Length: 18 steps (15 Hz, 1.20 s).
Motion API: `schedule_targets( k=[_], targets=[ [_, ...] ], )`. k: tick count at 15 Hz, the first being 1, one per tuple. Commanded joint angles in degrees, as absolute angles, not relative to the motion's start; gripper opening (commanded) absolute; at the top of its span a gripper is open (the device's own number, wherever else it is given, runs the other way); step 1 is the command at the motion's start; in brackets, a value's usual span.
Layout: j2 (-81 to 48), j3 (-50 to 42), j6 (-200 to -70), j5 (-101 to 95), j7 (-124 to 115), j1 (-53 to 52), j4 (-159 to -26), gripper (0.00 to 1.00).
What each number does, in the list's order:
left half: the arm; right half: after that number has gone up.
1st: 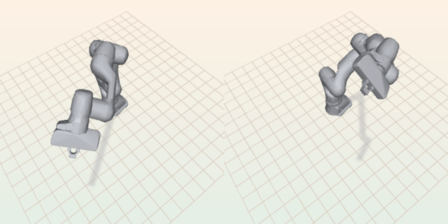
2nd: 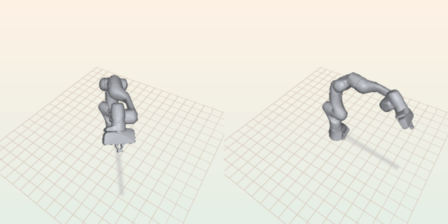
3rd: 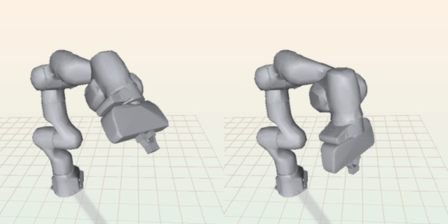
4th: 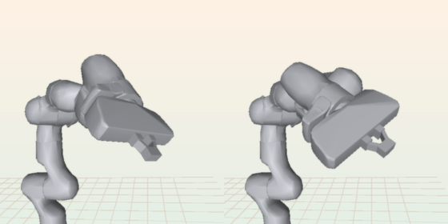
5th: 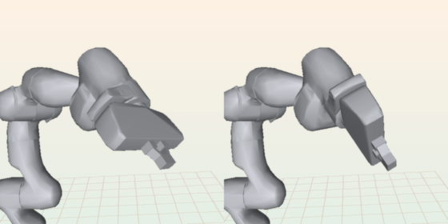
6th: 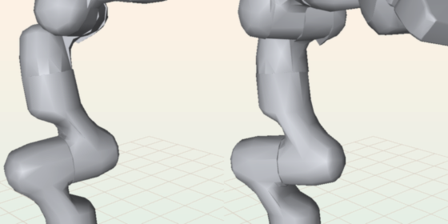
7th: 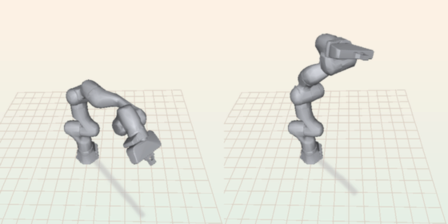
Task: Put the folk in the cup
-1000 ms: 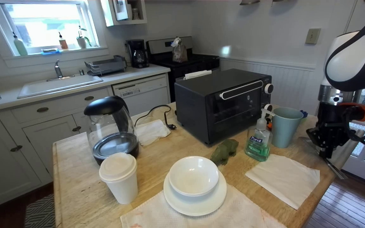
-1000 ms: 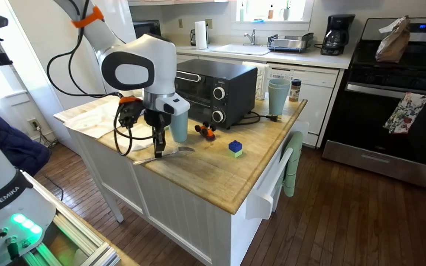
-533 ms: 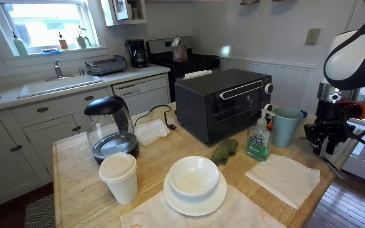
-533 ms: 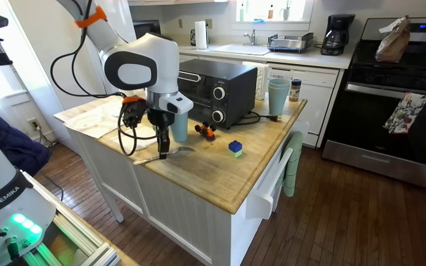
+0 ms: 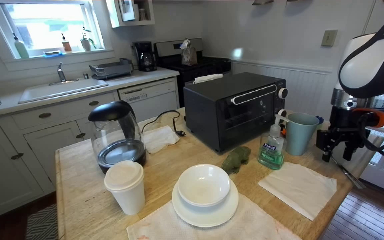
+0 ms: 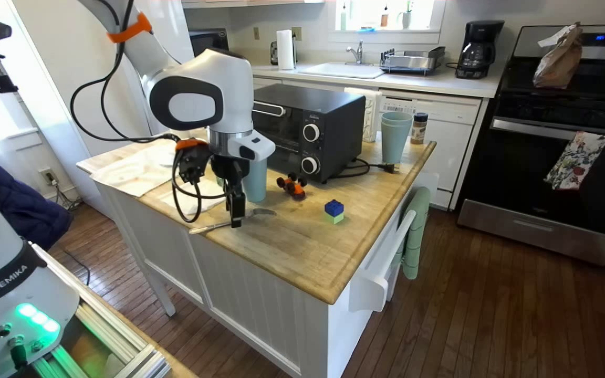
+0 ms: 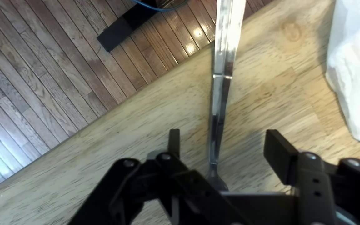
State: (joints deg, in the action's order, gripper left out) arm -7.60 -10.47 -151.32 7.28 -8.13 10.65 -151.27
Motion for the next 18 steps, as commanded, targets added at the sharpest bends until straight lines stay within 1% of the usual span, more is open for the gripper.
schedule_targets(
  k=[1, 2, 4, 5, 6, 7, 9, 10, 13, 18],
  targets=[
    [-9.38, -10.77, -153.85, 5.66, -8.06, 10.12, -151.22, 0.41],
    [-9.6, -10.82, -154.24, 5.45, -8.12, 10.05, -151.27, 0.32],
    [-9.88, -10.93, -154.84, 4.96, -8.25, 9.92, -151.39, 0.18],
    [-9.81, -11.01, -154.82, 4.74, -8.35, 9.91, -151.41, 0.13],
    [-9.77, -11.09, -154.68, 4.43, -8.51, 9.89, -151.33, 0.05],
    [-9.62, -11.2, -154.32, 4.31, -8.38, 10.0, -151.3, 0.01],
    [-9.47, -11.63, -153.75, 3.86, -8.67, 10.08, -151.19, 0.0],
    [-9.35, -11.78, -153.48, 3.52, -8.88, 10.06, -150.99, 0.02],
    [-7.96, -12.32, -152.18, 1.97, -9.91, 9.92, -150.89, 0.03],
    [-4.19, -14.36, -148.94, -5.59, -16.08, 9.28, -151.08, 0.03]
  ],
)
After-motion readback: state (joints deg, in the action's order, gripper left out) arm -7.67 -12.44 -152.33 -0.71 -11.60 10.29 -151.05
